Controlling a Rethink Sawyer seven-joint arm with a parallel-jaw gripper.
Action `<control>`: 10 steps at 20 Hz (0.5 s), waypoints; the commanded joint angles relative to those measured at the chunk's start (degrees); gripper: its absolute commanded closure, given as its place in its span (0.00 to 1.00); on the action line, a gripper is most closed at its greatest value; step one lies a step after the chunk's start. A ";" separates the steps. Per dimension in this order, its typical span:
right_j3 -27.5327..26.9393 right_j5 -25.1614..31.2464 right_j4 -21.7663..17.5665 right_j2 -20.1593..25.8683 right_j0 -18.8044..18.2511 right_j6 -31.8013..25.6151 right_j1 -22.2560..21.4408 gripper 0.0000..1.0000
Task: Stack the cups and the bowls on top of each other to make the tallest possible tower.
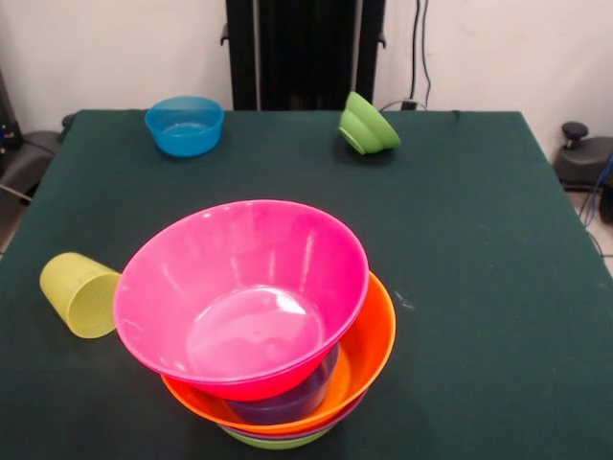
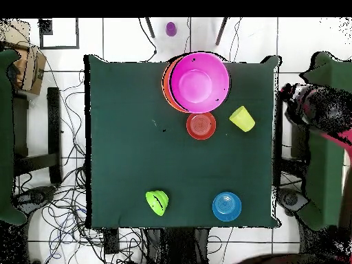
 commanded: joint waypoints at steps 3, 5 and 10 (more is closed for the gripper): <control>-40.84 22.11 -9.83 16.66 3.86 -28.52 22.78 0.00; -46.48 26.32 -13.11 19.64 4.70 -27.96 24.43 0.00; -51.38 34.79 -22.16 26.39 4.57 -26.44 23.70 0.00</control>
